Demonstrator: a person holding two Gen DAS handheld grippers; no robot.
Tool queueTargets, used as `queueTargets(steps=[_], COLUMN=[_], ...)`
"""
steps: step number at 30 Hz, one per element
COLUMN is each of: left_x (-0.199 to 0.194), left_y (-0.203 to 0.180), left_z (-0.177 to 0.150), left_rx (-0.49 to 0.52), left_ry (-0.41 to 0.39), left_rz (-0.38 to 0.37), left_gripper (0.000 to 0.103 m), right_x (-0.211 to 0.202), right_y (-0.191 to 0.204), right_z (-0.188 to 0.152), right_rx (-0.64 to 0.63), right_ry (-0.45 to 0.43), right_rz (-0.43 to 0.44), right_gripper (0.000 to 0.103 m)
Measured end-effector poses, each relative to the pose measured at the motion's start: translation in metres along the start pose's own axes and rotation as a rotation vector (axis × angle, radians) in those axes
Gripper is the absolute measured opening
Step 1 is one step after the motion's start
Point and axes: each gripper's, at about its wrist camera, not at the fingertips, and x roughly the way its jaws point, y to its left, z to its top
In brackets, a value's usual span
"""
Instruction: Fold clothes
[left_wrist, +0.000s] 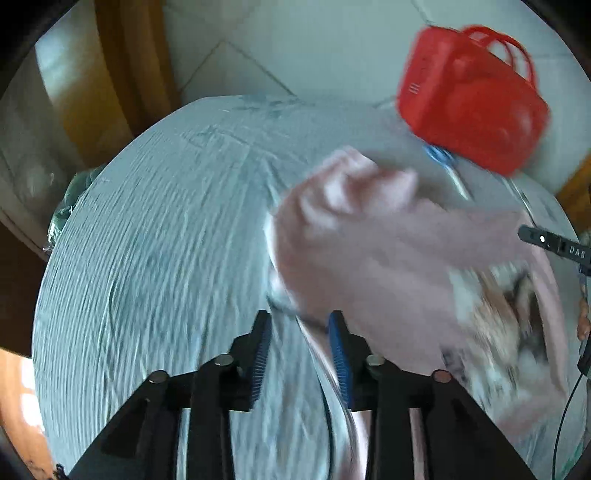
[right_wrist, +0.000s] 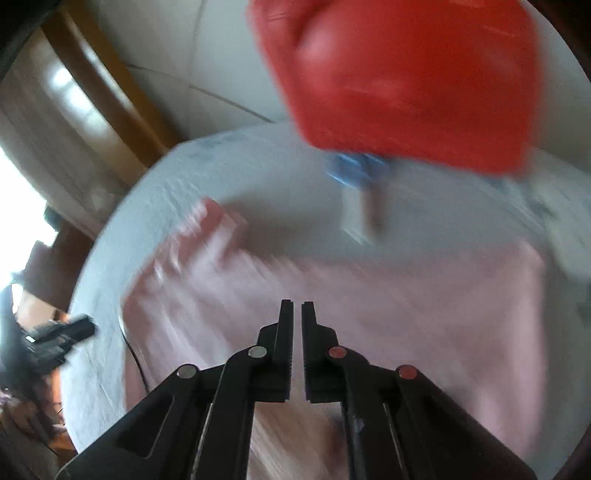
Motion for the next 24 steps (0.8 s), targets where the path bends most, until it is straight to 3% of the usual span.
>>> queueTargets(steps=[7,10,12,18,24], left_x=[-0.030,-0.030,-0.029,-0.028,-0.014], left_y=[-0.036,-0.040,-0.042,-0.045,-0.042], left_z=[-0.092,-0.132,-0.153,-0.188,-0.175], left_rx=[0.042,0.030,0.019,-0.051,-0.127], left_ry=[0.082,0.119,0.133,0.119,0.057], left_rz=[-0.045,-0.044,-0.041,-0.051,-0.075], left_gripper=[0.054,0.058,0.058,0.058,0.058], right_x=[-0.083,-0.105,-0.118,-0.149,-0.154], right_y=[-0.067,-0.089,-0.101,-0.132,-0.144], right_z=[-0.128,-0.177,-0.202,-0.258,-0.271], right_rx=[0.149,0.203,0.238,0.334,0.358], right_ry=[0.025,0.033,0.036,0.032,0.020], right_rz=[-0.102,-0.142,-0.150,-0.152,-0.150], right_gripper=[0.007,0.032,0.063,0.065,0.067])
